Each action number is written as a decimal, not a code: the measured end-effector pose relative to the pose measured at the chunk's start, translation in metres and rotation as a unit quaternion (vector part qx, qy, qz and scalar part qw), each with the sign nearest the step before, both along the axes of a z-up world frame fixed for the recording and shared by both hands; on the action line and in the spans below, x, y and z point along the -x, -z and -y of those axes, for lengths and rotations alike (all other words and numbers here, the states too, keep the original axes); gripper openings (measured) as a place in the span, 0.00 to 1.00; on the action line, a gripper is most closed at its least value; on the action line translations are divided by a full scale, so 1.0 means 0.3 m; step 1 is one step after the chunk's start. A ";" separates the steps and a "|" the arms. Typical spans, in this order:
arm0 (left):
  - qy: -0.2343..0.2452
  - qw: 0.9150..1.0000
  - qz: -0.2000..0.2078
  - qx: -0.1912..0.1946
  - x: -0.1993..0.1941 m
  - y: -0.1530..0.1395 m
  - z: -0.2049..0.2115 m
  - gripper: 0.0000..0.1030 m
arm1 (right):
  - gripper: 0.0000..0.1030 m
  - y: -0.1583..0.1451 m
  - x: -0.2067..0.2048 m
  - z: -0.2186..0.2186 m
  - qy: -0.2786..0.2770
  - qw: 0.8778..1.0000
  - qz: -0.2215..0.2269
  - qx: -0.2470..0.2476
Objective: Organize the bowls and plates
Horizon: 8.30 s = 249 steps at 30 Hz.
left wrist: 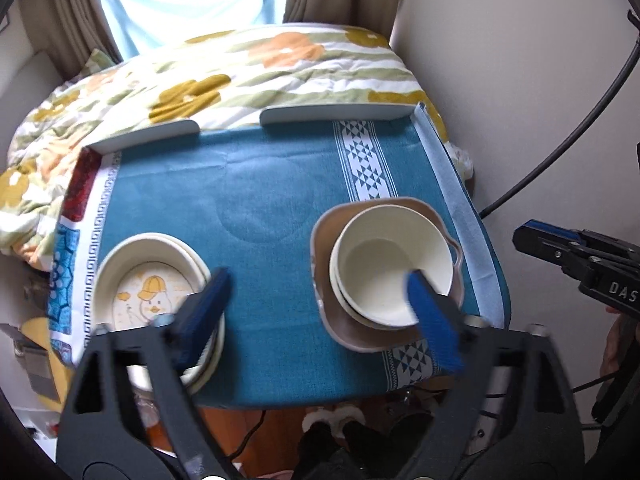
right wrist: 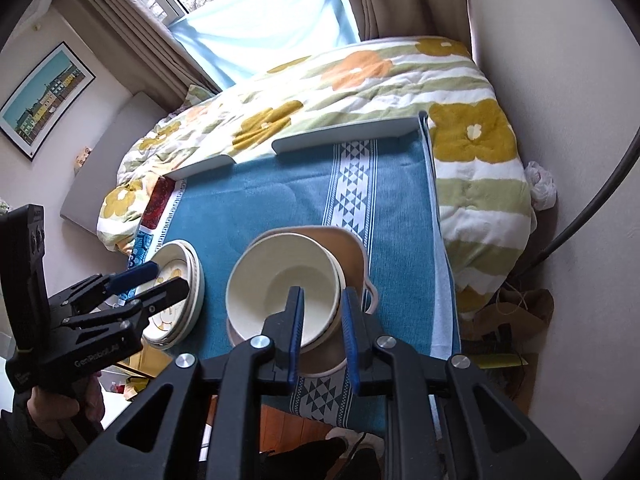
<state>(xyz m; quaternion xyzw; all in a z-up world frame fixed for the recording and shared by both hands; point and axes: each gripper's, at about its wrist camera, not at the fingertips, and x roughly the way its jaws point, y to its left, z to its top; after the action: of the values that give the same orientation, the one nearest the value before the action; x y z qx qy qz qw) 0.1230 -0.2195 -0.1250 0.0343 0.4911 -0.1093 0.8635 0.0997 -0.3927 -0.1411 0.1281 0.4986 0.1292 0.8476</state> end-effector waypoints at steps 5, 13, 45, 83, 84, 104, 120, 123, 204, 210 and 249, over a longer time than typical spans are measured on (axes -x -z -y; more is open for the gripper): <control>0.030 0.999 0.009 -0.030 0.046 -0.023 -0.032 1.00 | 1.00 -0.042 0.035 0.038 -0.014 1.000 0.004 0.017; 0.039 0.992 -0.104 -0.054 0.019 0.200 -0.028 0.99 | 1.00 0.131 0.027 0.032 -0.018 0.989 -0.083 0.123; 0.157 0.961 -0.227 -0.016 -0.168 0.563 0.155 0.15 | 0.20 0.464 -0.125 -0.156 -0.129 0.971 -0.186 0.083; 0.069 0.991 -0.107 -0.040 -0.025 0.156 -0.503 0.15 | 0.20 0.100 -0.099 -0.717 -0.246 0.961 -0.060 0.109; 0.073 0.991 -0.109 -0.040 -0.047 0.173 -0.529 0.15 | 0.20 0.105 -0.097 -0.748 -0.242 0.962 -0.062 0.108; 0.134 0.979 -0.148 -0.030 -0.105 0.416 -0.825 0.14 | 0.20 0.303 -0.062 -1.092 -0.160 0.973 -0.109 0.122; 0.115 0.979 -0.165 -0.023 -0.117 0.439 -0.810 0.14 | 0.20 0.314 -0.057 -1.076 -0.147 0.975 -0.092 0.137; 0.113 0.977 -0.175 -0.033 -0.119 0.437 -0.802 0.15 | 0.20 0.317 -0.059 -1.078 -0.147 0.975 -0.096 0.137; -0.064 0.942 0.329 0.018 0.771 -0.530 -0.870 1.00 | 0.99 -0.561 0.726 -0.925 0.115 0.933 0.299 0.165; -0.064 0.942 0.330 0.019 0.776 -0.536 -0.864 1.00 | 0.99 -0.569 0.731 -0.920 0.117 0.931 0.304 0.165; -0.072 0.941 0.330 0.021 0.763 -0.547 -0.874 1.00 | 0.99 -0.580 0.712 -0.899 0.119 0.930 0.308 0.163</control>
<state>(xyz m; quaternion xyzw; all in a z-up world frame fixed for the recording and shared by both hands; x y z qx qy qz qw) -0.1060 0.0427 0.0390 0.0146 0.1777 -0.0399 0.9832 -0.1139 -0.1231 0.0330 0.0001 0.2083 -0.0227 0.9778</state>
